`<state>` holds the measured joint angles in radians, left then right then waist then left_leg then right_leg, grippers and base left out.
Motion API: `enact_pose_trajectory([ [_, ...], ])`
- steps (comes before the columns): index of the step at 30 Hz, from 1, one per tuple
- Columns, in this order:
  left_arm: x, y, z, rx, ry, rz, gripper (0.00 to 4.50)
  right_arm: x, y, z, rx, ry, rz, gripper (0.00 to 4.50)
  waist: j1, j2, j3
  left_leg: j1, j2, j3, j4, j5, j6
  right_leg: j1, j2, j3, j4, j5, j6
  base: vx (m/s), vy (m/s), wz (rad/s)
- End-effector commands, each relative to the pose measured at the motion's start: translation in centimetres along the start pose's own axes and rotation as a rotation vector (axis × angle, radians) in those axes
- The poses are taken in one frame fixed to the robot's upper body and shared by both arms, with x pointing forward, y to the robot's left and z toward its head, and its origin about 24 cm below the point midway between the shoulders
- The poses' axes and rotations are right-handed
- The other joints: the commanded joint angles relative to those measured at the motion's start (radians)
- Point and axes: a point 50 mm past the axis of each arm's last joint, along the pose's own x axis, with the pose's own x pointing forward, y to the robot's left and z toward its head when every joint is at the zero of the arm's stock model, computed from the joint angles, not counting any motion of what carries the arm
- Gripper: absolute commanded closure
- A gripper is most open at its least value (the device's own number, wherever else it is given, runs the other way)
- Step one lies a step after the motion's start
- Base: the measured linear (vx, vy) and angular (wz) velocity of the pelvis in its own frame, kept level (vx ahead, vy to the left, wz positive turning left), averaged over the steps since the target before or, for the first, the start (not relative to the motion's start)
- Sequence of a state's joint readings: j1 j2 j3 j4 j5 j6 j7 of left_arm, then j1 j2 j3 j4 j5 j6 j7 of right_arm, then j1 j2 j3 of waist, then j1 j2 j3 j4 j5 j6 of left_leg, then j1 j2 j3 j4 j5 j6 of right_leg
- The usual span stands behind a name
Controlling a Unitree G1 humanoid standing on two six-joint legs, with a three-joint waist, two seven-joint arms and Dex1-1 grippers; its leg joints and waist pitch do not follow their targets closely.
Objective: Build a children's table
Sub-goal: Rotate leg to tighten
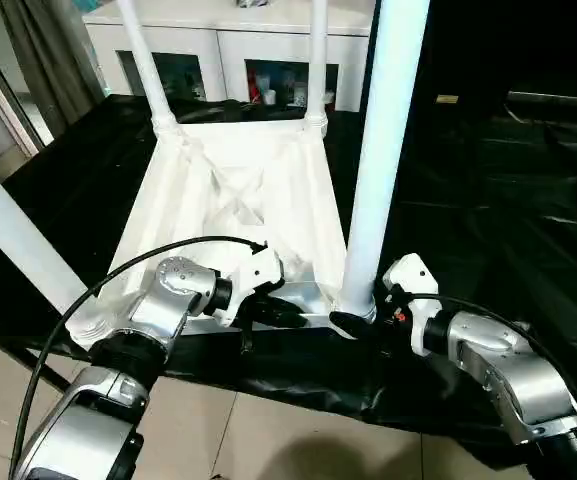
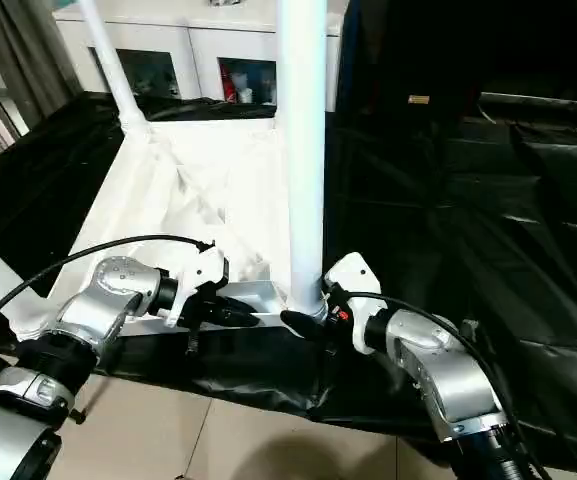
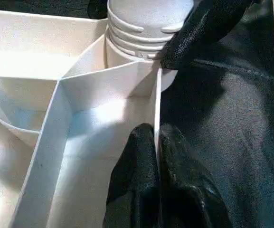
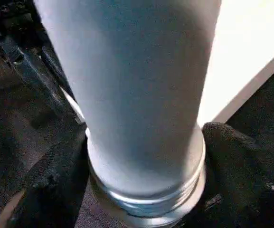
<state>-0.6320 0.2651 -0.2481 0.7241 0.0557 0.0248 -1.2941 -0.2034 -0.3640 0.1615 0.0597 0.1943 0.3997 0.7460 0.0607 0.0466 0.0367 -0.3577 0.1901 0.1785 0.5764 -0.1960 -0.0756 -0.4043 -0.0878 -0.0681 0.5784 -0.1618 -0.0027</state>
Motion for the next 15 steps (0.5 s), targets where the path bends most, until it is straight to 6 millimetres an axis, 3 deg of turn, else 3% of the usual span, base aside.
enact_pose_trajectory([
  [1,1.0,-0.4,1.0,-0.001,-0.099,-0.03,4.5,0.5,0.0,0.2,0.042,-0.055,-0.032,1.25,0.0,-0.026,-0.056,-0.005,0.031,-0.005,-0.059,-0.129,0.089,0.055,-0.057,0.039,-0.062,-0.267,-0.196,0.0,0.0,0.0],
  [3,1.4,-0.2,0.9,-0.008,-0.092,0.016,4.5,0.8,-0.1,-0.1,0.099,-0.089,-0.096,1.35,-0.002,-0.027,-0.055,-0.003,0.03,-0.005,-0.06,-0.146,0.082,0.052,-0.057,0.039,-0.065,-0.291,-0.193,0.0,0.0,0.0],
  [5,2.5,0.6,1.3,-0.01,-0.07,0.129,4.5,1.7,-0.1,-0.6,0.176,-0.126,-0.233,1.41,-0.005,-0.021,-0.053,0.0,0.028,-0.005,-0.061,-0.162,0.065,0.049,-0.055,0.038,-0.073,-0.333,-0.179,0.0,0.0,0.0],
  [9,4.3,1.2,2.0,-0.008,-0.03,0.237,4.5,3.2,0.3,-1.0,0.228,-0.123,-0.376,1.46,-0.006,-0.024,-0.052,0.004,0.025,-0.006,-0.065,-0.187,0.045,0.048,-0.054,0.038,-0.079,-0.36,-0.163,0.0,0.0,0.0],
  [10,4.9,1.3,2.3,-0.016,-0.022,0.271,4.5,3.6,0.5,-0.9,0.23,-0.129,-0.406,1.47,-0.004,-0.013,-0.053,0.005,0.026,-0.008,-0.066,-0.191,0.045,0.05,-0.055,0.039,-0.077,-0.357,-0.161,0.0,0.0,0.0],
  [13,6.2,1.5,3.0,-0.033,-0.019,0.338,4.5,4.6,0.6,-0.6,0.236,-0.129,-0.486,1.49,-0.011,-0.016,-0.049,0.006,0.023,-0.007,-0.068,-0.225,0.035,0.045,-0.051,0.037,-0.083,-0.383,-0.156,0.0,0.0,0.0],
  [14,6.8,1.6,3.3,-0.029,-0.017,0.367,4.5,5.1,0.6,-0.4,0.24,-0.129,-0.527,1.49,-0.011,-0.018,-0.05,0.007,0.022,-0.009,-0.069,-0.232,0.033,0.05,-0.053,0.034,-0.085,-0.405,-0.148,0.0,0.0,0.0],
  [15,7.0,1.5,3.5,-0.027,-0.016,0.373,4.5,5.2,0.6,-0.4,0.245,-0.127,-0.538,1.49,-0.014,-0.009,-0.051,0.008,0.021,-0.009,-0.068,-0.238,0.031,0.047,-0.052,0.035,-0.09,-0.413,-0.138,0.0,0.0,0.0],
])
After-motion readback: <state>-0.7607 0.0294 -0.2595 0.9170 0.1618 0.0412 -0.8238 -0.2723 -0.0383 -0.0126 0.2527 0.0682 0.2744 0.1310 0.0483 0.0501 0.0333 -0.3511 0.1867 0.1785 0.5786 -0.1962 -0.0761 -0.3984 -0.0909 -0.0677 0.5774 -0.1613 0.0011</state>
